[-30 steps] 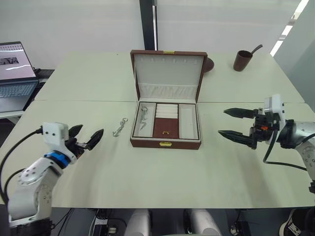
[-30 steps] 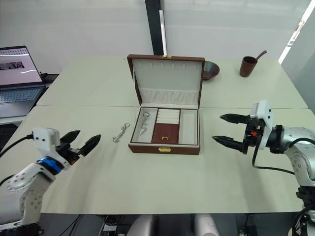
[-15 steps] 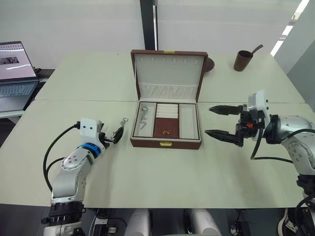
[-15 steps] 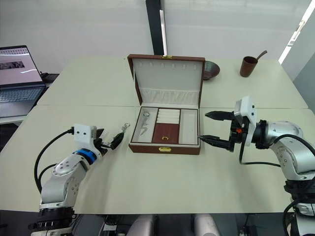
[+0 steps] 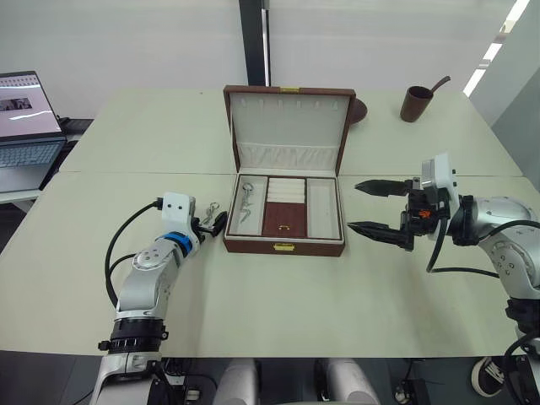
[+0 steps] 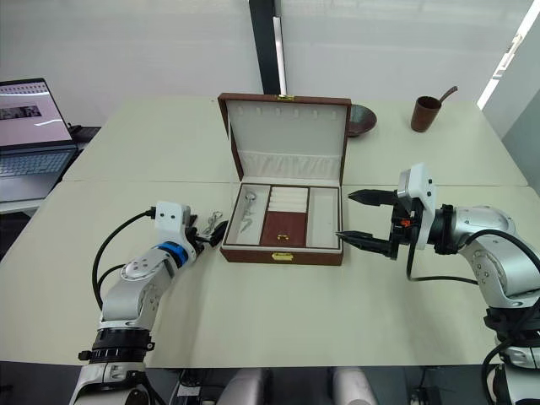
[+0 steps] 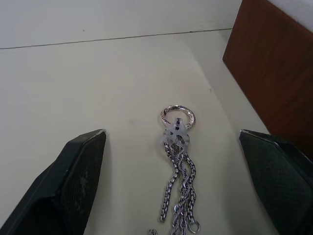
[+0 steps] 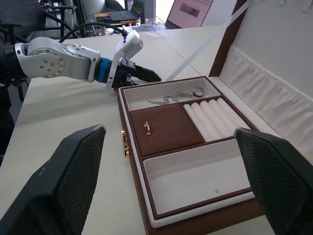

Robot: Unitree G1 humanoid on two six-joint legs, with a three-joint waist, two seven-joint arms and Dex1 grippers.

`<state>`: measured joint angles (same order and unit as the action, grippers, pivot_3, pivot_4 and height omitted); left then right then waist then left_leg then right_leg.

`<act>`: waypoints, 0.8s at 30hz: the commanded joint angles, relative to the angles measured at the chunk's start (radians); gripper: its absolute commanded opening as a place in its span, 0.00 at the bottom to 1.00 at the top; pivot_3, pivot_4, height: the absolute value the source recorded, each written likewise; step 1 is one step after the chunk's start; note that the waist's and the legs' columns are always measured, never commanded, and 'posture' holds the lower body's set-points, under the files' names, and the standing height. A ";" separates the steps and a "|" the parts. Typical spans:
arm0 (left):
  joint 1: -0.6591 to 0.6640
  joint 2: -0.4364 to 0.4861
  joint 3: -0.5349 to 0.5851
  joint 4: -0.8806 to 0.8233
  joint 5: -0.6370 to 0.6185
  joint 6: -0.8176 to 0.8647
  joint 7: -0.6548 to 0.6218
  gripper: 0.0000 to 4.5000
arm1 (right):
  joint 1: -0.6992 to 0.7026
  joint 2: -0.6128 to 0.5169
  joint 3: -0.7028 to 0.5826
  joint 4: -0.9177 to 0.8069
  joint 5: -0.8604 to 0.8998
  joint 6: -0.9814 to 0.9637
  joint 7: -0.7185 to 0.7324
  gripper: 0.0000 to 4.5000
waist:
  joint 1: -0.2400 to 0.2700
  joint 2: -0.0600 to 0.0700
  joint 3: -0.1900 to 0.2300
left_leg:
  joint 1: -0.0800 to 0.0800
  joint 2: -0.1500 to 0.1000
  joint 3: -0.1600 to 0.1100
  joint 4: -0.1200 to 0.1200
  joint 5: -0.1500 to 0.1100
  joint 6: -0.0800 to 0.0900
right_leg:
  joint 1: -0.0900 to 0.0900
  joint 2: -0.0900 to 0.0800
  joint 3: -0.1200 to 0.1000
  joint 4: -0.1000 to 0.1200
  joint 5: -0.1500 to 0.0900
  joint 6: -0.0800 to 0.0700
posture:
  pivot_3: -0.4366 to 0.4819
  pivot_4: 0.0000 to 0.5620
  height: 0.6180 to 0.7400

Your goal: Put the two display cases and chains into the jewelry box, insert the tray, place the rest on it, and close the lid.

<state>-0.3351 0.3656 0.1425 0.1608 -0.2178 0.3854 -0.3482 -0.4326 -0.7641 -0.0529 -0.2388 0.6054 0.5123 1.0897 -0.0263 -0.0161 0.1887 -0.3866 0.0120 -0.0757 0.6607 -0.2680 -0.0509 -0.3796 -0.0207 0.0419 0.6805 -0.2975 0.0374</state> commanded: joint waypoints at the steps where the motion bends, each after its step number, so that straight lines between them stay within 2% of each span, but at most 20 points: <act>1: -0.011 0.004 -0.023 0.024 0.028 0.006 0.000 1.00 | -0.013 -0.005 -0.021 -0.048 0.019 0.002 0.000 1.00 | 0.000 0.000 0.000 | 0.000 0.000 0.000 0.000 0.000 0.000 | 0.000 0.000 0.000 0.000 0.000 0.000 | 0.48 0.27 1.00; 6: -0.009 0.002 -0.035 0.032 0.026 0.031 -0.016 1.00 | -0.009 -0.008 -0.023 -0.043 0.015 0.000 0.000 1.00 | 0.000 0.000 0.000 | 0.000 0.000 0.000 0.000 0.000 0.000 | 0.000 0.000 0.000 0.000 0.000 0.000 | 0.48 0.27 1.00; 7: -0.007 0.000 -0.038 0.031 0.024 0.034 -0.021 0.96 | -0.010 -0.008 -0.023 -0.042 0.015 0.000 0.000 1.00 | 0.000 0.000 0.000 | 0.000 0.000 0.000 0.000 0.000 0.000 | 0.000 0.000 0.000 0.000 0.000 0.000 | 0.48 0.27 1.00; 9: -0.002 -0.003 -0.042 0.029 0.025 0.039 -0.026 0.86 | -0.010 -0.008 -0.023 -0.043 0.016 0.001 0.000 1.00 | 0.000 0.000 0.000 | 0.000 0.000 0.000 0.000 0.000 0.000 | 0.000 0.000 0.000 0.000 0.000 0.000 | 0.48 0.27 1.00; 21: 0.010 0.003 -0.028 0.026 0.026 0.051 -0.023 0.06 | -0.007 -0.010 -0.027 -0.063 0.026 0.014 -0.002 1.00 | 0.000 0.000 0.000 | 0.001 0.000 0.000 0.000 0.000 0.000 | 0.000 -0.001 0.000 0.000 0.000 0.000 | 0.48 0.27 1.00; 22: 0.009 0.005 -0.026 0.027 0.026 0.050 -0.023 0.02 | -0.008 -0.010 -0.028 -0.063 0.026 0.014 -0.002 1.00 | 0.000 0.001 -0.001 | 0.001 0.000 -0.001 0.000 0.000 0.000 | 0.001 -0.001 0.000 0.000 0.000 0.000 | 0.48 0.27 1.00; 24: 0.007 0.007 -0.023 0.029 0.026 0.050 -0.022 0.00 | -0.008 -0.008 -0.028 -0.064 0.025 0.015 -0.002 1.00 | 0.000 0.001 -0.001 | 0.001 0.000 -0.001 0.000 0.000 0.000 | 0.001 -0.001 0.000 0.000 0.000 0.000 | 0.48 0.27 1.00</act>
<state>-0.3479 0.3689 0.1261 0.1681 -0.1972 0.4100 -0.3634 -0.4323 -0.7643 -0.0541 -0.2661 0.6121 0.5316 1.0889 -0.0262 -0.0154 0.1881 -0.3860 0.0115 -0.0764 0.6608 -0.2680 -0.0509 -0.3790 -0.0212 0.0423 0.6806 -0.2974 0.0377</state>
